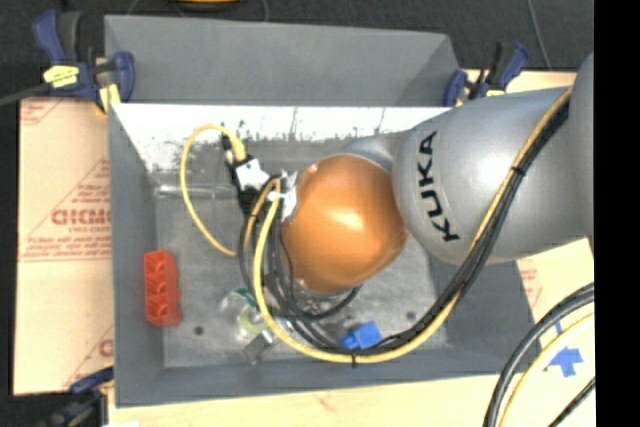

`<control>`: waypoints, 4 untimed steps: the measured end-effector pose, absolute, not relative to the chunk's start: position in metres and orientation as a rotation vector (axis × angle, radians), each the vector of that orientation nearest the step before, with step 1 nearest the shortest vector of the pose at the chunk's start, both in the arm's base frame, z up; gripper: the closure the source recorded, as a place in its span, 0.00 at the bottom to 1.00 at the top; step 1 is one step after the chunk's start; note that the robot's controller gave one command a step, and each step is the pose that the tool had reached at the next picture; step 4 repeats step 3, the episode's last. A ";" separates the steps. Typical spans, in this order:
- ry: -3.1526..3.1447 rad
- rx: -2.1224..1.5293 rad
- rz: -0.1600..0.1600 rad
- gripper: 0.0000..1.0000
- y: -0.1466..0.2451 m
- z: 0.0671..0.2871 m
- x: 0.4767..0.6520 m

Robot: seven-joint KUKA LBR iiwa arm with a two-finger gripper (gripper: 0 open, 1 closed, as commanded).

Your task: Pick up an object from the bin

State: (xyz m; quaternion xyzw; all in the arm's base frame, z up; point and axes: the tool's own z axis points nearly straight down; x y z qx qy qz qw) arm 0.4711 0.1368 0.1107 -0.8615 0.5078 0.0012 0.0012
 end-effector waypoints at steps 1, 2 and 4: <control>2.035 -2.386 0.004 0.00 0.157 0.084 0.518; 2.036 -2.385 0.002 1.00 0.156 0.085 0.519; 1.981 -2.425 -0.006 1.00 0.204 0.207 0.509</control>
Offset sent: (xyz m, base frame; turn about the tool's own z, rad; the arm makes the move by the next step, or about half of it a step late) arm 0.0466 0.0183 -0.0269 0.3473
